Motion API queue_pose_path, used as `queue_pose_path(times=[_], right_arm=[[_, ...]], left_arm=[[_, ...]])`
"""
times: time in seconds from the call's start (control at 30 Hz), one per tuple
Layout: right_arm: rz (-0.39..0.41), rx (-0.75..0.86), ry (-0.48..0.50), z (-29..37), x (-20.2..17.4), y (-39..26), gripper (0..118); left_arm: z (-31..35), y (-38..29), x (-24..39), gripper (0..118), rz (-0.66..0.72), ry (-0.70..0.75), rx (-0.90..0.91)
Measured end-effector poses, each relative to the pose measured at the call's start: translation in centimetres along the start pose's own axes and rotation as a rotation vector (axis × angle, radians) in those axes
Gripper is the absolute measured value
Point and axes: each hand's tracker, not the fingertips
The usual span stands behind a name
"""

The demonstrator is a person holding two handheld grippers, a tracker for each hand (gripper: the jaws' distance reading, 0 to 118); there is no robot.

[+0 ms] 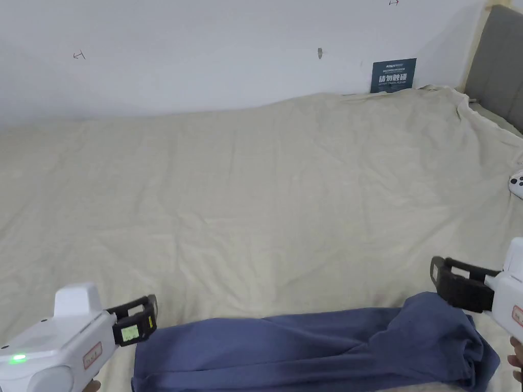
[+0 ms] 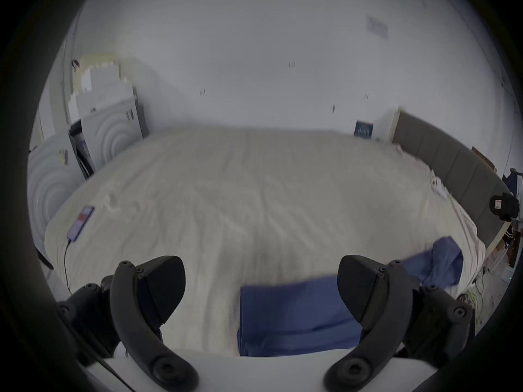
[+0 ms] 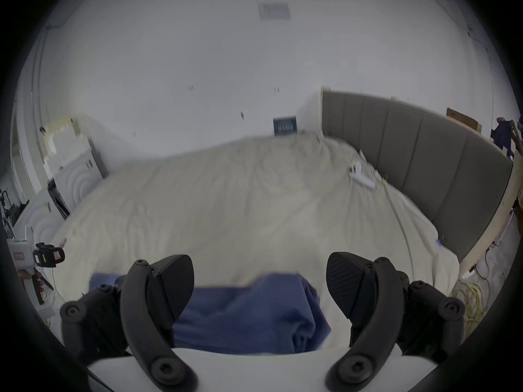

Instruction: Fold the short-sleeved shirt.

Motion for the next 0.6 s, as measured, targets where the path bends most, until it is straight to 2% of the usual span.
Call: queue_pose_path(times=[0.17, 0.27, 0.3, 0.33, 0.37, 0.5, 0.53, 0.57, 0.6], right_arm=[[0.083, 0.12, -0.013, 1.4, -2.7, 2.2, 98], [0.142, 0.182, -0.048, 1.8, -4.3, 2.5, 98], [0.151, 0.203, -0.054, 1.9, -4.8, 2.4, 97], [0.153, 0.219, -0.054, 2.0, -5.1, 2.3, 92], [0.156, 0.227, -0.048, 2.1, -5.4, 2.2, 82], [0.16, 0.262, -0.054, 1.9, -5.8, 1.5, 5], [0.159, 0.265, -0.053, 1.9, -5.8, 1.5, 3], [0.159, 0.269, -0.052, 2.0, -5.8, 1.4, 0], [0.16, 0.271, -0.045, 1.9, -5.6, 1.3, 0]], left_arm=[[1.1, 1.8, 1.3, 115, -0.011, 0.028, 0.125], [1.4, 2.0, 2.4, 113, -0.047, 0.064, 0.176], [1.5, 2.0, 2.8, 108, -0.054, 0.066, 0.186], [1.7, 2.0, 3.0, 102, -0.057, 0.063, 0.198], [2.0, 1.8, 3.1, 91, -0.056, 0.049, 0.224], [2.6, 1.2, 3.5, 17, -0.068, 0.003, 0.268], [2.6, 1.2, 3.6, 6, -0.07, -0.013, 0.263], [2.7, 1.1, 3.5, 0, -0.063, -0.026, 0.257], [2.7, 1.0, 3.3, 0, -0.053, -0.05, 0.249]])
